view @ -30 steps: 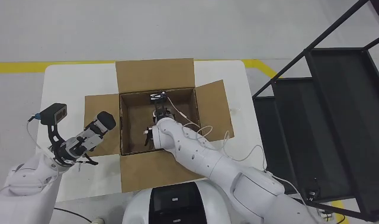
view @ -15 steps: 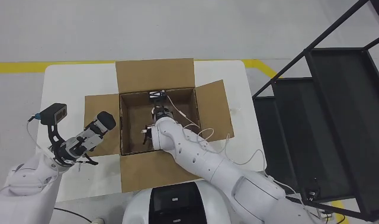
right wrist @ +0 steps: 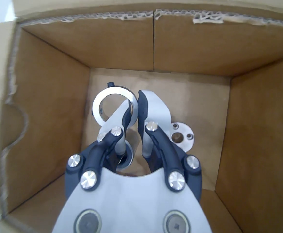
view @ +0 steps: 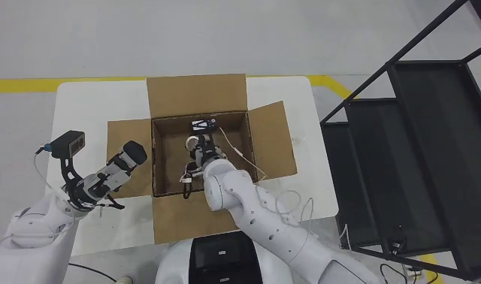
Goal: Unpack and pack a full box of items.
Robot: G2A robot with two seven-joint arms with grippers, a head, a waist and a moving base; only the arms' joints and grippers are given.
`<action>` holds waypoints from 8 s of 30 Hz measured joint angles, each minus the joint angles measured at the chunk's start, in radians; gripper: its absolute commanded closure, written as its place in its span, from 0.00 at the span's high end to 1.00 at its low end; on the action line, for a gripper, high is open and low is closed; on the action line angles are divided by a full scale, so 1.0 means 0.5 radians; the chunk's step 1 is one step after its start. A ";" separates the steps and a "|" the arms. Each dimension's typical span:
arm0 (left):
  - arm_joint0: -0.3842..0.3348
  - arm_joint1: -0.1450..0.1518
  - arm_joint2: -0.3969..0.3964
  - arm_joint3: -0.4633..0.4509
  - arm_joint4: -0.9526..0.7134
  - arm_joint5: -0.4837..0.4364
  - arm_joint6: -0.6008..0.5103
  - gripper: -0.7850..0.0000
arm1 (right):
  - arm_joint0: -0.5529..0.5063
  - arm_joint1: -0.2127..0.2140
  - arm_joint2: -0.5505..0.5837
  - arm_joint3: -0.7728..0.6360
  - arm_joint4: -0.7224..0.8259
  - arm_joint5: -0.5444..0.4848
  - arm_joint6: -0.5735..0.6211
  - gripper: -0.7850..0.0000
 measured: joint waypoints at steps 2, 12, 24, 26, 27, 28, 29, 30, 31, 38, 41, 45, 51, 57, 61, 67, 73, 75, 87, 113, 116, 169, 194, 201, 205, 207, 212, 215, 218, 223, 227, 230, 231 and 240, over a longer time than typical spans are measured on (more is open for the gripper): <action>0.000 0.000 0.000 0.000 0.000 0.000 0.000 1.00 | -0.100 0.034 0.080 -0.177 -0.007 -0.108 0.079 0.00; 0.000 0.000 0.000 0.000 0.000 0.000 0.000 1.00 | -0.534 0.179 0.447 -0.920 0.041 -0.843 0.445 0.00; 0.000 0.000 0.000 0.000 0.000 0.000 0.000 1.00 | -0.969 0.290 1.062 -1.261 0.439 -1.404 0.284 0.00; 0.000 0.000 0.000 0.000 0.000 0.000 0.000 1.00 | -1.044 0.305 1.189 -1.263 0.551 -1.490 0.231 0.00; 0.000 0.000 0.000 0.000 0.000 0.000 0.000 1.00 | -1.090 0.314 1.276 -1.255 0.640 -1.556 0.197 0.00; 0.000 0.000 0.000 0.000 0.000 0.000 0.000 1.00 | -1.123 0.321 1.340 -1.247 0.710 -1.605 0.173 0.00; 0.000 0.000 0.000 0.000 0.000 0.000 0.000 1.00 | -1.154 0.328 1.402 -1.237 0.777 -1.654 0.154 0.00; 0.000 0.000 0.000 0.000 0.000 0.000 0.000 1.00 | -1.194 0.336 1.483 -1.223 0.857 -1.711 0.130 0.00; 0.000 0.000 0.000 0.000 0.000 0.000 0.000 1.00 | -1.223 0.342 1.541 -1.214 0.905 -1.745 0.110 0.00; 0.000 0.000 0.000 0.000 0.000 0.000 0.000 1.00 | -1.425 0.377 1.908 -1.140 1.232 -1.968 -0.071 0.00; 0.000 0.000 0.000 0.000 0.000 0.000 0.000 1.00 | -1.462 0.386 2.041 -1.063 1.321 -1.952 -0.154 0.00; 0.000 0.000 0.000 0.000 0.000 0.000 0.000 1.00 | -1.410 0.391 2.057 -0.922 1.253 -1.739 -0.214 0.00; 0.000 0.000 0.000 0.000 0.000 0.000 0.000 1.00 | -1.198 0.404 1.976 -0.621 1.206 -1.451 -0.144 0.00; 0.000 0.000 0.000 0.000 0.000 0.000 0.000 1.00 | -0.897 0.413 1.797 -0.282 0.919 -0.971 -0.009 0.00; 0.000 0.000 0.000 0.000 0.000 0.000 0.000 1.00 | -0.756 0.412 1.663 -0.130 0.689 -0.681 0.033 0.00; 0.000 0.000 0.000 0.000 0.000 0.000 0.000 1.00 | -0.606 0.405 1.478 0.004 0.411 -0.365 0.094 0.00; 0.000 0.000 0.000 0.000 0.000 0.000 0.000 1.00 | -0.523 0.401 1.377 0.105 0.246 -0.164 0.145 0.00; 0.000 0.000 0.000 0.000 0.000 0.000 0.000 1.00 | -0.507 0.399 1.357 0.133 0.235 -0.121 0.153 0.00; 0.000 0.000 0.000 0.000 0.000 0.000 0.000 1.00 | -0.477 0.382 1.294 0.196 0.294 -0.007 0.065 1.00; 0.000 0.000 0.000 0.000 0.000 0.000 0.000 1.00 | -1.477 0.360 1.361 -1.446 0.551 -0.441 -0.886 1.00; 0.000 0.000 0.000 0.000 0.000 0.000 0.000 1.00 | -1.397 0.383 1.247 -1.500 0.347 -0.685 -0.646 1.00; 0.000 0.000 0.000 0.000 0.000 0.000 0.000 1.00 | 0.331 0.236 0.077 -0.065 0.197 -0.698 1.071 1.00; 0.000 0.000 0.000 0.000 0.000 0.000 0.000 1.00 | 0.847 -0.093 -0.482 0.923 0.474 -0.621 0.944 0.00; 0.000 0.000 0.000 0.000 0.000 0.000 0.000 1.00 | 0.844 -0.107 -0.477 0.916 0.422 -0.565 0.961 0.00; 0.000 0.000 0.000 0.000 0.000 0.000 0.000 1.00 | 0.801 -0.083 -0.432 0.795 0.353 -0.539 0.984 0.00; 0.000 0.000 0.000 0.000 0.000 0.000 0.000 1.00 | 0.753 -0.056 -0.384 0.668 0.302 -0.524 1.012 0.00; 0.000 0.000 0.000 0.000 0.000 0.000 0.000 1.00 | 0.541 0.041 -0.207 0.211 0.144 -0.520 1.089 0.00; 0.000 0.000 0.000 0.000 0.000 0.000 0.000 1.00 | 0.337 0.114 -0.053 -0.167 0.018 -0.568 1.151 0.00; 0.000 0.000 0.000 0.000 0.000 0.000 0.000 1.00 | 0.122 0.178 0.113 -0.525 -0.081 -0.644 1.186 0.00; 0.000 0.000 0.000 0.000 0.000 0.000 0.000 1.00 | -0.133 0.240 0.374 -0.900 -0.104 -0.743 1.143 0.00; 0.000 0.000 0.000 0.000 0.000 0.000 0.000 1.00 | -0.257 0.265 0.528 -1.107 -0.039 -0.781 1.072 0.00; 0.000 0.000 0.000 0.000 0.000 0.000 0.000 1.00 | -0.392 0.285 0.668 -1.301 0.016 -0.790 1.011 0.00; 0.000 0.000 0.000 0.000 0.000 0.000 0.000 1.00 | -0.461 0.294 0.740 -1.377 0.036 -0.783 0.979 0.00; 0.000 0.000 0.000 0.000 0.000 0.000 0.000 1.00 | -1.072 0.341 1.506 -1.616 0.520 -0.823 0.594 0.00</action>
